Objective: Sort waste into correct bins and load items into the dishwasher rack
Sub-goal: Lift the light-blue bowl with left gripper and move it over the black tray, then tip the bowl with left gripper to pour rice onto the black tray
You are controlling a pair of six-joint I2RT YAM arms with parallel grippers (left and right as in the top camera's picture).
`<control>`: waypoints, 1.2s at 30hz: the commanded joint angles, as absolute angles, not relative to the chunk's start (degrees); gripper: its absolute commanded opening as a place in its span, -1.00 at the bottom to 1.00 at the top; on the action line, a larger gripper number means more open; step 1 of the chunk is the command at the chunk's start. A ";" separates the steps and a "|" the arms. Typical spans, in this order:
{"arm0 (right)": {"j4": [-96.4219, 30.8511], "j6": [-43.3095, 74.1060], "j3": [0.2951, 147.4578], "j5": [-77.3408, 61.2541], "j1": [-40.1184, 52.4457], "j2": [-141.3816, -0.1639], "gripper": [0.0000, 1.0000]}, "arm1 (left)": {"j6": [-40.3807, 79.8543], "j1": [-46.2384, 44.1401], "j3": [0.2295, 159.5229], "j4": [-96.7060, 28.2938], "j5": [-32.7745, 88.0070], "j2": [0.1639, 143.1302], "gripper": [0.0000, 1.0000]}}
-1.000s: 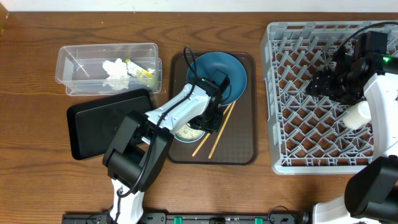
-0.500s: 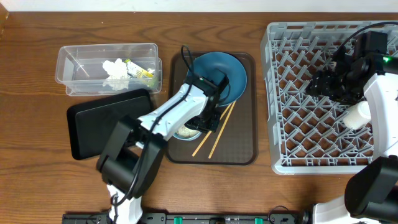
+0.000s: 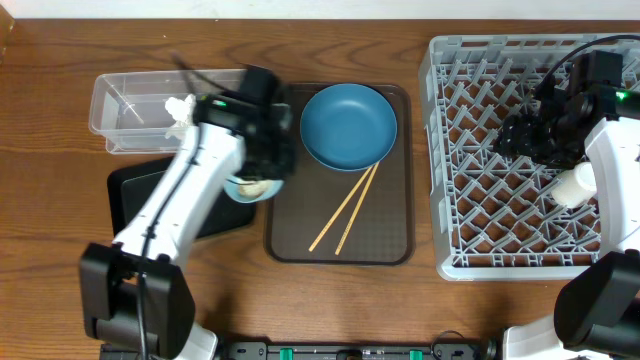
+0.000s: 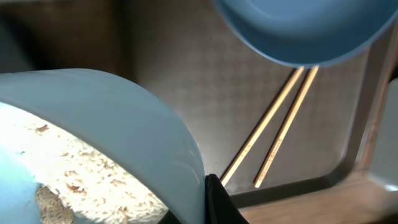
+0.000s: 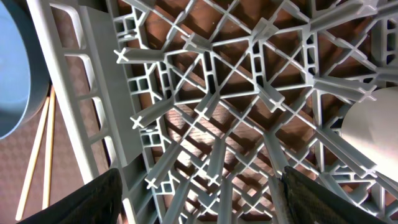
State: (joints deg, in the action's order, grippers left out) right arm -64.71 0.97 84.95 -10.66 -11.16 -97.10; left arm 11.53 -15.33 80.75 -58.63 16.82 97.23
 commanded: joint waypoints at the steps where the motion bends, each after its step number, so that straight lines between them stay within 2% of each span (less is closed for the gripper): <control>1: -64.82 0.10 85.82 -10.28 -10.66 -96.86 0.57 | 6.92 -8.54 80.44 -59.13 27.94 96.55 -0.88; 14: -65.21 -0.32 85.82 -10.28 -10.63 -96.86 0.58 | -10.11 18.46 72.40 -59.33 56.93 97.91 -0.88; 22: -65.23 -0.32 85.82 -10.28 -10.63 -96.86 0.58 | -20.60 30.89 67.24 -59.35 78.59 102.35 -0.88; 30: -65.34 -0.32 85.82 -10.28 -10.63 -96.86 0.58 | -19.53 38.02 66.74 -59.79 89.95 109.32 -0.88; 36: -65.41 -0.32 85.82 -10.28 -10.63 -96.86 0.58 | -17.93 38.50 66.70 -61.71 90.15 111.07 -0.88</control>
State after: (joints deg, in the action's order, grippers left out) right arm -65.34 0.60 84.95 -10.48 -11.16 -97.10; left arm -17.80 38.48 66.94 -60.95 86.15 110.61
